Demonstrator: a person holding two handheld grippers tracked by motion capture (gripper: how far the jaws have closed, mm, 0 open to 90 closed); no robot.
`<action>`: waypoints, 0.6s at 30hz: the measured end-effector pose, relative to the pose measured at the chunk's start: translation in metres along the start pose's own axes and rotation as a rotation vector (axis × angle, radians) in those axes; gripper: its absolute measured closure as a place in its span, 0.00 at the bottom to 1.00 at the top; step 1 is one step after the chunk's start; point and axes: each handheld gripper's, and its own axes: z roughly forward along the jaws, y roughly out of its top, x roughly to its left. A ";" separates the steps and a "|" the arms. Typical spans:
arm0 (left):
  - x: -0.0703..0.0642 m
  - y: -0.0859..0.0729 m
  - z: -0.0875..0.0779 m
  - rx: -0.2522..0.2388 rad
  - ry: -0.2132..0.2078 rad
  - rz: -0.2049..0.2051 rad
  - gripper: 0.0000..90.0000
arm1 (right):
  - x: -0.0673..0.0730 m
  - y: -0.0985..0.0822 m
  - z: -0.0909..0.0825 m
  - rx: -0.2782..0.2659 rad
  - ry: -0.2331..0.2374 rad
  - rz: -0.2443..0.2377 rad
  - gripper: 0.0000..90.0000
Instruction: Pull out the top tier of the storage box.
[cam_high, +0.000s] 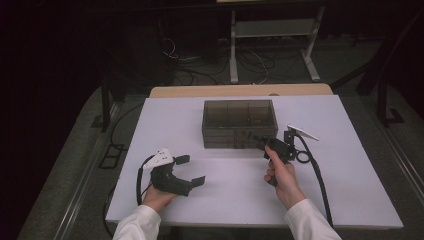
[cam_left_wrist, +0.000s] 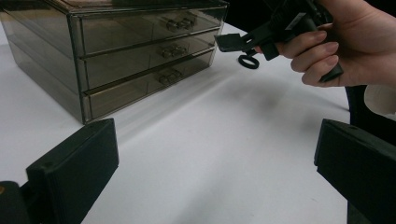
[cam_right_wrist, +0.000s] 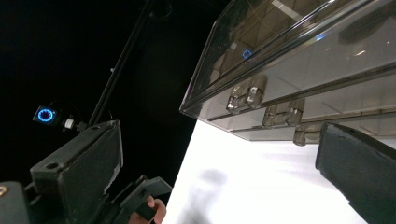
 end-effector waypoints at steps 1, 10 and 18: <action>0.000 0.000 0.000 0.000 0.000 0.000 0.00 | -0.001 0.000 0.000 0.000 0.003 0.007 0.00; 0.000 0.000 0.000 -0.001 -0.003 -0.001 0.00 | -0.005 0.001 0.005 -0.001 0.007 0.059 0.00; 0.000 0.000 0.000 -0.004 -0.006 -0.002 0.00 | -0.005 -0.003 0.012 -0.028 0.005 0.100 0.00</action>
